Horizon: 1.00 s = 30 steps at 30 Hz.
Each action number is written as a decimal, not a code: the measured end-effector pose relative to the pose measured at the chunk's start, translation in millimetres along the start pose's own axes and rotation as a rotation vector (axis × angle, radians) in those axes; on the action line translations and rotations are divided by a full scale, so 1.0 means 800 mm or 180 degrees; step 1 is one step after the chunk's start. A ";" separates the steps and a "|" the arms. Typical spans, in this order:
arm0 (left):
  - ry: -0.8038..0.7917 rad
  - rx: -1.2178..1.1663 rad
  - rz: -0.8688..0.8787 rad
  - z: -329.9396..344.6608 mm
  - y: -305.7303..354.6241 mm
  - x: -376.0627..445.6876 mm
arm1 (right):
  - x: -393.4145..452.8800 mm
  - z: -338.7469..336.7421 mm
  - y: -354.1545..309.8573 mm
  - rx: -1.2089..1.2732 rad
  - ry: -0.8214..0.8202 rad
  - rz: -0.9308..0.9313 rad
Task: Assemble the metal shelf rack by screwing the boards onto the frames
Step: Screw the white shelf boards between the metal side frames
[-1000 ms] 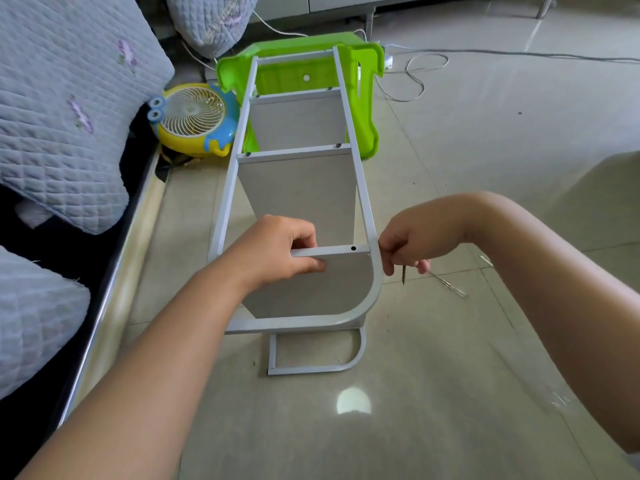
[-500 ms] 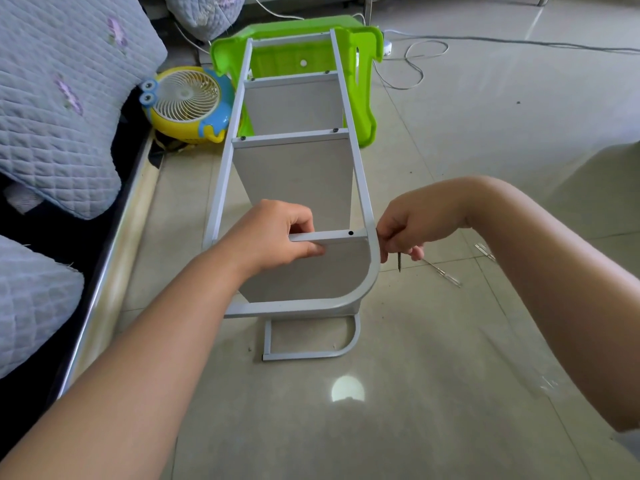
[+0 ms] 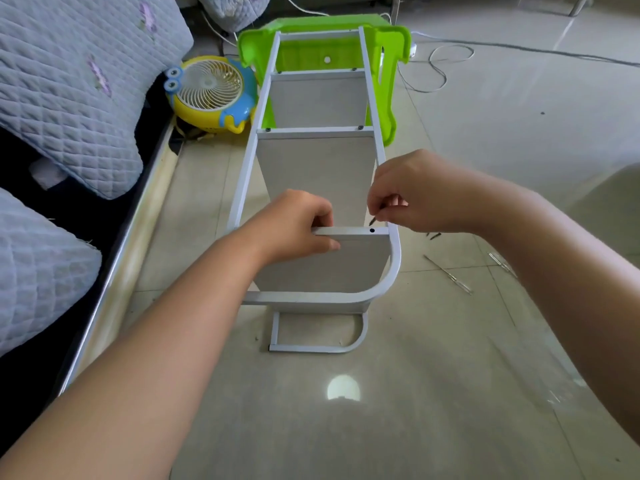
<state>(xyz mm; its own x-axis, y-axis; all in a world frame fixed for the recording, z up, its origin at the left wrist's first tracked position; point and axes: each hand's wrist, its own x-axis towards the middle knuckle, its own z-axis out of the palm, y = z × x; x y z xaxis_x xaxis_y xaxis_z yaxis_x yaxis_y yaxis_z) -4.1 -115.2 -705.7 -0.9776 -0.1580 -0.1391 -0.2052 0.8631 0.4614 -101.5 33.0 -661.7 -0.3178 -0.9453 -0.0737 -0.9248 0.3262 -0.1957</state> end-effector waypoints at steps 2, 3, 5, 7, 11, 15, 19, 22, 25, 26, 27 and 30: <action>-0.0024 -0.0006 0.0044 -0.002 0.000 0.000 | 0.001 0.001 -0.004 -0.0101 -0.0064 -0.0035; -0.0017 -0.0001 0.0066 -0.002 0.000 0.001 | 0.002 0.001 -0.006 -0.0148 -0.0074 -0.0015; 0.0017 0.0004 0.0073 -0.002 -0.001 0.002 | 0.001 -0.001 -0.008 -0.0185 -0.0055 0.0007; 0.0063 -0.0020 0.0068 -0.001 -0.003 0.003 | 0.000 -0.002 -0.008 -0.0199 -0.0041 -0.0018; 0.0085 -0.0012 0.0086 0.000 -0.004 0.003 | -0.002 -0.003 -0.005 -0.0196 -0.0069 -0.0002; 0.0097 -0.0006 0.0078 -0.001 -0.003 0.003 | -0.002 -0.003 -0.006 -0.0193 -0.0094 0.0039; 0.0087 0.0014 0.0063 -0.001 -0.002 0.002 | 0.000 -0.002 -0.013 -0.0406 -0.0288 0.0120; 0.0056 0.0024 0.0004 -0.002 0.000 0.001 | 0.002 0.003 -0.021 -0.0554 -0.0345 0.0177; 0.0030 -0.0003 -0.0075 -0.003 0.002 0.000 | 0.004 0.011 -0.025 -0.0643 -0.0369 0.0257; 0.0024 -0.0017 -0.0090 -0.003 0.002 -0.001 | 0.004 0.013 -0.025 -0.0650 -0.0345 0.0296; 0.0019 -0.0026 -0.0105 -0.004 0.003 -0.001 | 0.005 0.014 -0.025 -0.0651 -0.0313 0.0338; 0.0005 -0.0067 -0.0162 -0.004 0.004 0.000 | 0.005 0.016 -0.027 -0.0592 -0.0267 0.0503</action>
<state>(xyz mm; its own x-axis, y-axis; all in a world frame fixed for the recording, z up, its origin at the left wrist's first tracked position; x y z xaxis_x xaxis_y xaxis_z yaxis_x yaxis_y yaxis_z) -4.6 -113.8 -700.9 -0.9660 -0.2022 -0.1614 -0.2555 0.8437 0.4721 -80.3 22.4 -670.4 -0.4502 -0.8763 -0.1714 -0.8901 0.4558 0.0072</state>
